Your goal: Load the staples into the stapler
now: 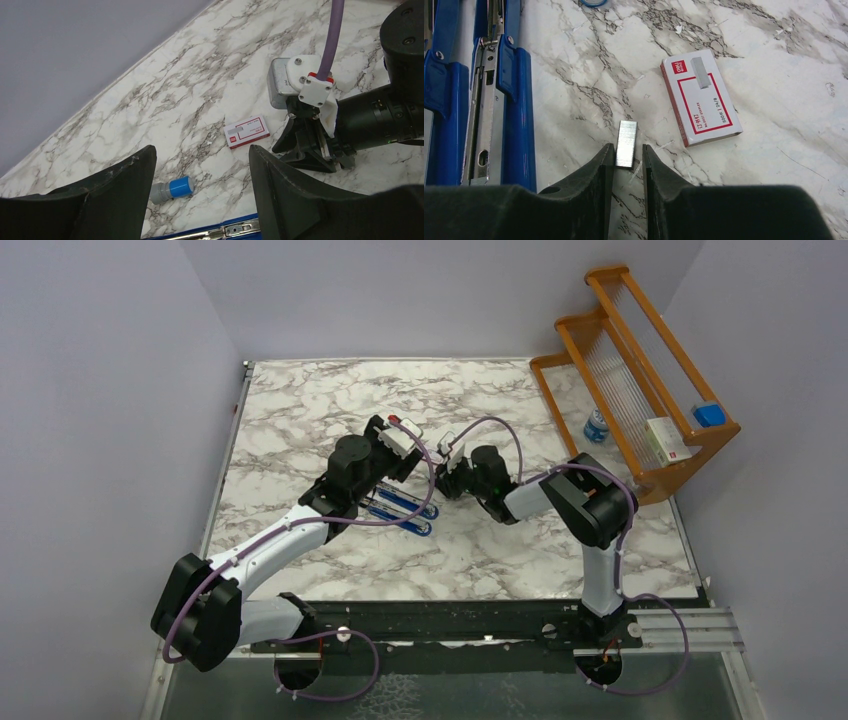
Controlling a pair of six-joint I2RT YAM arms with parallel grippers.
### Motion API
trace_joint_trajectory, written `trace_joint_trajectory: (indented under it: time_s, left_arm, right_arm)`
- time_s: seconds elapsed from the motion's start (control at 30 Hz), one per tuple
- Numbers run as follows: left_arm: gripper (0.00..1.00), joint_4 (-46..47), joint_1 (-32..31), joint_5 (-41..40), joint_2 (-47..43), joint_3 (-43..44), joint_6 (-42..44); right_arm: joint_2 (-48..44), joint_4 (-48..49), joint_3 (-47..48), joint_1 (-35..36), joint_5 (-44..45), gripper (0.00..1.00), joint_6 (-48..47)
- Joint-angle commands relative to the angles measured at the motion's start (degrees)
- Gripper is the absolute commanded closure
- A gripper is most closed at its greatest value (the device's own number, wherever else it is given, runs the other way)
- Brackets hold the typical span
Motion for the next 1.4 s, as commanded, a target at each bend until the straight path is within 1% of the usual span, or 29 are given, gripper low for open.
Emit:
trace_joint_trajectory:
  time_s: [0.0, 0.1, 0.23, 0.37, 0.47, 0.53, 0.63, 0.7, 0.8, 0.9, 1.0, 1.07, 1.13, 1.27, 1.37]
  left_arm:
    - [0.29, 1.15, -0.20, 0.51, -1.34, -1.02, 0.20]
    - [0.29, 1.14, -0.19, 0.34, -1.42, -1.02, 0.22]
    - [0.29, 1.14, -0.22, 0.17, -1.50, -1.02, 0.32]
    - [0.29, 1.06, -0.19, -0.03, -1.55, -0.99, 0.14]
    - [0.29, 0.83, -0.24, -2.42, -1.54, -0.53, -1.43]
    - [0.26, 0.70, -0.07, -5.26, -1.66, -0.17, -3.22]
    - [0.20, 0.71, 0.51, -10.01, -1.94, 0.63, -7.05]
    - [0.18, -1.63, 1.22, -12.36, -1.83, 2.68, -9.55]
    - [0.17, -5.67, 2.91, -14.81, -1.61, 5.46, -13.77]
    - [0.16, -9.74, 5.01, -13.88, -1.30, 8.07, -18.77]
    - [0.16, -13.32, 6.78, -11.83, -0.71, 10.01, -23.34]
    - [0.16, -14.70, 8.02, -10.55, -0.49, 10.71, -25.32]
    - [0.16, -15.53, 9.17, -9.91, -0.31, 11.23, -26.74]
    - [0.16, -15.99, 11.19, -9.09, 0.47, 10.78, -27.62]
    - [0.16, -15.54, 12.19, -8.58, 1.40, 9.82, -26.09]
  right_arm:
    - [3.37, -8.30, 0.44, -0.33, 0.91, 0.71, -0.67]
    - [3.58, -8.86, 0.85, -0.30, 0.83, 0.73, -0.73]
    - [3.37, -8.32, 0.38, -0.28, 0.83, 0.85, -0.65]
    - [2.66, -6.04, -1.23, -0.28, 0.74, 0.91, -0.45]
    - [1.43, -2.81, -2.75, -0.28, -0.32, 0.99, -0.02]
    - [-0.27, -1.93, -2.85, -0.28, -1.03, 0.99, 1.53]
    - [-3.82, -0.24, -1.93, -0.29, -3.67, 0.99, 1.48]
    - [-6.84, -2.70, 0.52, -0.33, -4.48, 0.99, 1.31]
    - [-10.73, -3.83, 2.69, -0.28, -4.29, 0.99, 2.30]
    - [-14.35, -8.51, 4.13, -0.28, -5.11, 0.99, 2.22]
    - [-18.16, -8.03, 1.06, -0.28, -4.11, 0.99, 2.49]
    - [-20.81, -6.49, -2.58, -0.30, -3.52, 0.99, 2.03]
    - [-23.48, -5.80, -5.60, -0.28, -3.71, 0.99, 1.64]
    - [-28.75, -10.83, -8.65, -0.30, -4.26, 0.99, 4.09]
    - [-30.31, -8.41, -11.39, -0.28, -6.36, 0.99, 4.76]
